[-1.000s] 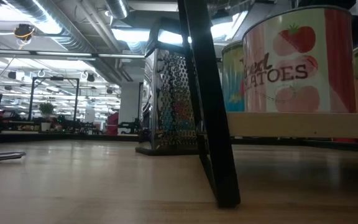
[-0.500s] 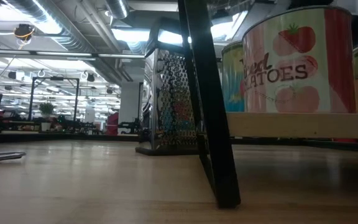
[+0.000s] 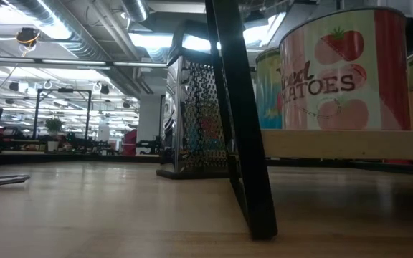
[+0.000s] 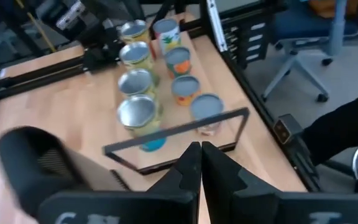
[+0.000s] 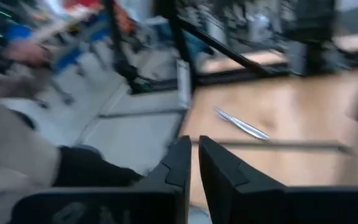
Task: Pick and place cans onto a shelf
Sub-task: Adjust the canned goods on the shelf, then return to Home Position
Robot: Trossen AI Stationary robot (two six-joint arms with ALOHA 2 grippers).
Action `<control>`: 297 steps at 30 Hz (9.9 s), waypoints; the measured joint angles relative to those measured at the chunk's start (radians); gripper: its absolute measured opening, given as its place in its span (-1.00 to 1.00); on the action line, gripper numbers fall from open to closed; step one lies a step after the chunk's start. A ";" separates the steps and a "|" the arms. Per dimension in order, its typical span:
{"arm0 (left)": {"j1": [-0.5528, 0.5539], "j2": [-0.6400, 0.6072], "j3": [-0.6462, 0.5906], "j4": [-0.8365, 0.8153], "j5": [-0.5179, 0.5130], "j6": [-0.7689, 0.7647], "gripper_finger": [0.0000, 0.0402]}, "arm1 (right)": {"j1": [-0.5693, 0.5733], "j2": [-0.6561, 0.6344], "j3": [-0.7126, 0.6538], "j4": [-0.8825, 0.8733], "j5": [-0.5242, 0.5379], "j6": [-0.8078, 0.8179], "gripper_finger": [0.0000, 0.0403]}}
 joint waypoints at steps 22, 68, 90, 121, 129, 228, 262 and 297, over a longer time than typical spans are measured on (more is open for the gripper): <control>-0.027 -0.059 -0.472 0.531 0.006 -0.055 -0.98 | 0.027 0.193 0.003 0.392 -0.078 -0.057 -0.23; -0.026 -0.058 -0.504 0.582 0.036 -0.043 -0.99 | 0.143 0.660 0.635 -0.831 -0.008 0.817 -0.19; -0.026 -0.058 -0.504 0.603 0.033 -0.043 -0.99 | 0.141 0.741 0.633 -0.847 0.020 0.815 -0.20; -0.037 -0.587 -0.937 0.925 -0.134 0.056 -1.00 | 0.091 0.748 0.633 -0.849 -0.008 0.625 -0.95; -0.037 -0.629 -1.058 1.050 -0.134 0.054 -1.00 | 0.070 0.748 0.634 -0.849 -0.029 0.493 -0.95; -0.037 -0.629 -1.059 1.050 -0.121 0.052 -1.00 | 0.077 0.747 0.822 -1.017 0.011 0.285 -0.77; -0.037 -0.629 -1.059 1.050 -0.068 0.052 -1.00 | -0.225 0.747 0.862 -1.519 0.256 0.057 -0.77; -0.037 -0.629 -1.059 1.050 -0.069 0.053 -1.00 | -0.067 0.747 0.802 -1.467 0.137 0.132 -0.77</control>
